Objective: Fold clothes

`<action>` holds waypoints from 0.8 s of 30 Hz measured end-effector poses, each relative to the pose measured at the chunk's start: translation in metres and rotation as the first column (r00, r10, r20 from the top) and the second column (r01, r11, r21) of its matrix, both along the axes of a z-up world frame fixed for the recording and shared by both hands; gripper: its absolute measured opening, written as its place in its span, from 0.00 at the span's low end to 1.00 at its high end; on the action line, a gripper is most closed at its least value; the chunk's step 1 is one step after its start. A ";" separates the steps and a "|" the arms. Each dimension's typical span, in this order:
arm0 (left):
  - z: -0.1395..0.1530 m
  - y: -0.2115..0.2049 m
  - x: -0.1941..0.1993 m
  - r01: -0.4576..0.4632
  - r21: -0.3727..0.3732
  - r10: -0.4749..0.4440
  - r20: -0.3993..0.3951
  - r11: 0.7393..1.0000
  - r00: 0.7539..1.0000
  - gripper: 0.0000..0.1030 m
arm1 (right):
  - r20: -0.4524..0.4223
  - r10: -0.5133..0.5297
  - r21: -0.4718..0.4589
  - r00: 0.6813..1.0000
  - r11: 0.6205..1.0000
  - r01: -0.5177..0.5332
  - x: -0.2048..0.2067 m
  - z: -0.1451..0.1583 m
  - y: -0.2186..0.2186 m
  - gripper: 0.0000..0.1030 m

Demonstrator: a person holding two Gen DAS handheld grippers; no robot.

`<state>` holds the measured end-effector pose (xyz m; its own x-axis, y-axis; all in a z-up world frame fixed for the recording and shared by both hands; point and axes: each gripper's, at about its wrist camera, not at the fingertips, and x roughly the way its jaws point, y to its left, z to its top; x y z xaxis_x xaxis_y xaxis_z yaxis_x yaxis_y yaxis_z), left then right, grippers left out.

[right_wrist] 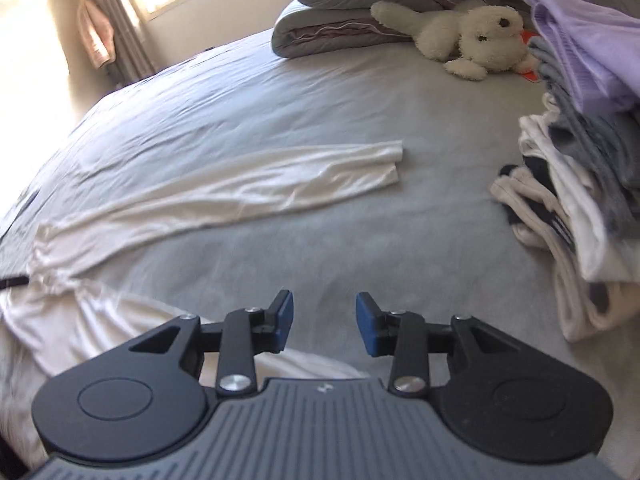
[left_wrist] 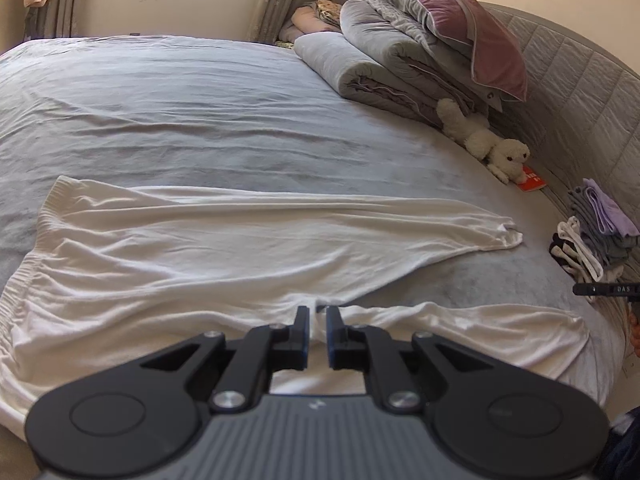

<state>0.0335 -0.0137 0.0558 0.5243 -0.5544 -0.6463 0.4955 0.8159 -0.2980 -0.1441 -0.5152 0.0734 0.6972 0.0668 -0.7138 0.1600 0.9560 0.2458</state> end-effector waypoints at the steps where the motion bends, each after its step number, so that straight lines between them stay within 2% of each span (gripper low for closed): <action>1: 0.000 -0.002 -0.001 0.006 0.000 -0.006 0.000 1.000 1.000 0.08 | 0.001 0.010 -0.005 1.000 1.000 -0.010 -0.005 -0.001 -0.002 0.38; 4: -0.001 -0.008 -0.005 0.023 0.001 -0.023 0.000 1.000 1.000 0.08 | -0.008 0.043 -0.007 0.999 0.999 -0.043 -0.015 -0.006 -0.007 0.38; 11: -0.007 -0.028 -0.007 0.056 0.015 -0.055 -0.012 0.998 0.998 0.08 | -0.072 0.125 -0.064 0.990 0.990 -0.129 -0.007 -0.020 0.005 0.38; 12: -0.008 -0.030 -0.007 0.059 0.019 -0.059 -0.013 0.998 0.998 0.08 | -0.090 0.128 -0.080 0.988 0.988 -0.135 -0.004 -0.023 0.007 0.33; 14: -0.009 -0.033 -0.007 0.063 0.022 -0.063 -0.015 0.998 0.998 0.09 | -0.100 0.140 -0.092 0.985 0.985 -0.149 -0.002 -0.027 0.010 0.18; 15: -0.009 -0.033 -0.007 0.064 0.022 -0.063 -0.017 0.998 0.998 0.09 | -0.096 0.142 -0.090 0.985 0.984 -0.151 -0.002 -0.026 0.010 0.04; 21: -0.007 -0.029 -0.007 0.060 0.017 -0.060 -0.012 0.998 0.998 0.09 | -0.016 0.084 -0.091 0.996 0.992 -0.085 -0.009 -0.012 0.005 0.05; 24: -0.007 -0.027 -0.007 0.058 0.018 -0.058 -0.010 0.998 0.998 0.09 | -0.012 0.053 -0.077 0.999 0.996 -0.054 -0.006 -0.010 0.002 0.05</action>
<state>0.0261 -0.0411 0.0490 0.4850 -0.5721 -0.6614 0.5396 0.7910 -0.2884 -0.1505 -0.5135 0.0632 0.6871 0.0479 -0.7250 0.1102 0.9794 0.1691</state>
